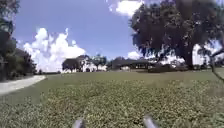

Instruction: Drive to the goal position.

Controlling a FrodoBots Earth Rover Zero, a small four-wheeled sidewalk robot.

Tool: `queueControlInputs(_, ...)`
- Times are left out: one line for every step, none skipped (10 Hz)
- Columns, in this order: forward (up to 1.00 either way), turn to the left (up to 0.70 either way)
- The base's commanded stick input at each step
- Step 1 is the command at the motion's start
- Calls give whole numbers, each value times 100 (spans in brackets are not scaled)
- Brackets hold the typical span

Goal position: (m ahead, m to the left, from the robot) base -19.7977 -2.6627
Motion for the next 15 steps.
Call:
queueControlInputs(70,35)
queueControlInputs(70,35)
queueControlInputs(70,35)
queueControlInputs(70,35)
queueControlInputs(70,35)
queueControlInputs(70,35)
queueControlInputs(70,35)
queueControlInputs(70,35)
queueControlInputs(70,35)
queueControlInputs(70,35)
queueControlInputs(70,35)
queueControlInputs(70,35)
queueControlInputs(70,35)
queueControlInputs(70,35)
queueControlInputs(70,35)
